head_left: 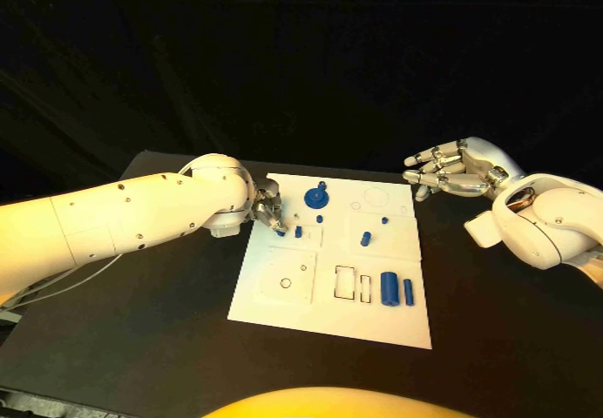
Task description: Assemble the parts on the task board
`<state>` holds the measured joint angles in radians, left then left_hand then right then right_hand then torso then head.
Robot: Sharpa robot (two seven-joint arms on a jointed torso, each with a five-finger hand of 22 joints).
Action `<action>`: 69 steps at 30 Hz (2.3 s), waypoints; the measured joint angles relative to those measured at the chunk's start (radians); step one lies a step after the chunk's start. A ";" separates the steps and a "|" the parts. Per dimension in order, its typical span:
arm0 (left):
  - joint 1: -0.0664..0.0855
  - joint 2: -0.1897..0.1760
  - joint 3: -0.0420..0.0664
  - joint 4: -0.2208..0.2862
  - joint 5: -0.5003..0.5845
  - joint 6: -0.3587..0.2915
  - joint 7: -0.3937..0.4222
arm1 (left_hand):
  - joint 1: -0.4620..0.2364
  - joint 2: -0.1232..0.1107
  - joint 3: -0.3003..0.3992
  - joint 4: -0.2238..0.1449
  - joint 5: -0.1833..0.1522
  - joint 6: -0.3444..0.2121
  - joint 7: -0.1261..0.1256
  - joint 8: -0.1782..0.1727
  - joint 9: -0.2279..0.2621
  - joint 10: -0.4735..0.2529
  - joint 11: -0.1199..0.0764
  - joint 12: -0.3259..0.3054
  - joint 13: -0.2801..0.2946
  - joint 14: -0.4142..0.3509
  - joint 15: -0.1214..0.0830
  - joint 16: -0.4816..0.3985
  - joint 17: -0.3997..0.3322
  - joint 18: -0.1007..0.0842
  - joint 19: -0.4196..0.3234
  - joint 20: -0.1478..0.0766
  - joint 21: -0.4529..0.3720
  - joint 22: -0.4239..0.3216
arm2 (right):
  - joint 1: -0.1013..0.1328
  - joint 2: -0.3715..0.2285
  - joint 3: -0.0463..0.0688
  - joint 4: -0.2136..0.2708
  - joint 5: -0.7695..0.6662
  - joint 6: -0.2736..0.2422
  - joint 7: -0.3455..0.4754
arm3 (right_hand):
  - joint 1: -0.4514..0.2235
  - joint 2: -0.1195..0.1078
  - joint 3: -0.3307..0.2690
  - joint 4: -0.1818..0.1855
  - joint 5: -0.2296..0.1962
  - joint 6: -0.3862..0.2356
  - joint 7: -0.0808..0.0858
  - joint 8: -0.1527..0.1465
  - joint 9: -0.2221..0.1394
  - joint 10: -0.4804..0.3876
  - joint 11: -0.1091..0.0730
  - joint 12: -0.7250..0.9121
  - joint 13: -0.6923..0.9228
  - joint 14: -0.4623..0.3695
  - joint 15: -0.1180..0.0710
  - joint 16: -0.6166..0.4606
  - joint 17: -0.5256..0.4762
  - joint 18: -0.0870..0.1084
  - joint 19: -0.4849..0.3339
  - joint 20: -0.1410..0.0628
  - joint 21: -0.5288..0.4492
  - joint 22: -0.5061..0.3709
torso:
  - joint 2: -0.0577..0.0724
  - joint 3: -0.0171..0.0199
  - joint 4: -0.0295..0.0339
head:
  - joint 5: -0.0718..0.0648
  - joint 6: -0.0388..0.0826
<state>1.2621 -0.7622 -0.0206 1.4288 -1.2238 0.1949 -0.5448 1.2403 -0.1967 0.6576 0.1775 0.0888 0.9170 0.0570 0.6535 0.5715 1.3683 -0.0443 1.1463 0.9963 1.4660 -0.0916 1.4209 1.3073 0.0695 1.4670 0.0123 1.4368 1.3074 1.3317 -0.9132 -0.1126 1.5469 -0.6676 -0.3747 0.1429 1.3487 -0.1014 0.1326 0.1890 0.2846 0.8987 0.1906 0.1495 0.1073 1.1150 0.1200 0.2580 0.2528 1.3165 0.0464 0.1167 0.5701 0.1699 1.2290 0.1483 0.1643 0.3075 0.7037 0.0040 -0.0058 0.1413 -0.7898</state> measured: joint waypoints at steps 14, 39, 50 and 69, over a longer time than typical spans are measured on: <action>0.000 0.014 0.001 -0.007 -0.007 -0.009 -0.025 | -0.017 -0.014 -0.001 -0.026 0.000 0.025 -0.008 -0.006 0.002 0.017 -0.010 0.004 0.009 0.000 -0.014 0.000 0.001 0.000 0.000 -0.007 0.000 0.000 | 0.000 -0.004 0.000 0.005 0.000 0.000 0.000 | 0.000 0.000 -0.003 -0.003 0.000 0.000 0.000 0.000 -0.001 -0.003 -0.003 0.000 -0.001 0.000 0.000 -0.006 0.000 0.000 0.000 0.000 0.000 -0.003 | 0.001 0.0005 0.0003 | -0.003 -0.001; 0.001 0.036 0.004 -0.033 -0.005 0.008 -0.042 | -0.026 -0.007 0.029 -0.056 -0.006 0.028 -0.011 -0.016 0.003 0.016 -0.008 0.004 0.002 0.000 -0.014 0.000 0.001 0.000 0.000 -0.007 0.004 0.000 | 0.000 -0.004 0.000 0.004 0.000 0.000 0.000 | 0.000 0.000 -0.003 -0.003 0.002 0.000 0.000 0.000 -0.001 -0.004 -0.004 0.000 -0.001 0.000 0.000 -0.006 0.000 0.000 0.000 0.000 -0.004 -0.004 | 0.000 0.0001 0.0018 | -0.008 -0.007; -0.001 0.032 0.002 -0.032 0.006 0.013 -0.058 | -0.029 0.001 0.029 -0.056 0.196 0.032 -0.008 -0.010 0.019 0.017 -0.007 -0.004 0.000 0.000 -0.014 0.000 0.000 0.000 0.000 -0.014 0.004 0.000 | 0.000 -0.004 0.000 0.004 0.000 0.001 0.000 | 0.000 0.000 -0.003 -0.003 0.004 0.000 0.000 0.000 -0.001 -0.004 -0.003 0.000 -0.001 0.000 0.000 -0.006 0.000 0.000 0.000 0.000 -0.004 -0.004 | -0.001 0.0000 0.0026 | -0.008 -0.006; -0.002 0.040 0.002 -0.042 0.041 -0.008 -0.080 | -0.047 -0.001 0.036 -0.049 0.202 0.032 -0.008 0.001 0.040 0.021 -0.010 -0.004 0.005 0.000 -0.014 0.000 0.000 0.000 0.000 -0.014 0.004 0.000 | 0.000 -0.003 0.000 0.003 0.000 0.000 0.000 | 0.000 0.000 -0.003 -0.003 0.004 0.000 0.000 0.000 0.000 -0.003 -0.003 0.000 -0.001 0.000 0.000 -0.006 0.000 0.000 0.000 0.000 -0.004 -0.004 | 0.000 -0.0002 0.0006 | -0.004 -0.006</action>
<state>1.2604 -0.7222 -0.0189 1.3864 -1.1830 0.1865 -0.6244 1.1935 -0.1973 0.6934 0.1288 0.2912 0.9486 0.0495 0.6546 0.6111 1.3888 -0.0541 1.1423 1.0015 1.4656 -0.1053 1.4209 1.3075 0.0693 1.4670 -0.0020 1.4406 1.3076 1.3315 -0.9162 -0.1126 1.5496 -0.6674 -0.3742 0.1431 1.3487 -0.1014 0.1299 0.1862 0.2885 0.8987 0.1906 0.1495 0.1068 1.1115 0.1166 0.2580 0.2518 1.3165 0.0463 0.1111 0.5701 0.1700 1.2290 0.1483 0.1605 0.3032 0.7038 0.0038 -0.0052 0.1376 -0.7961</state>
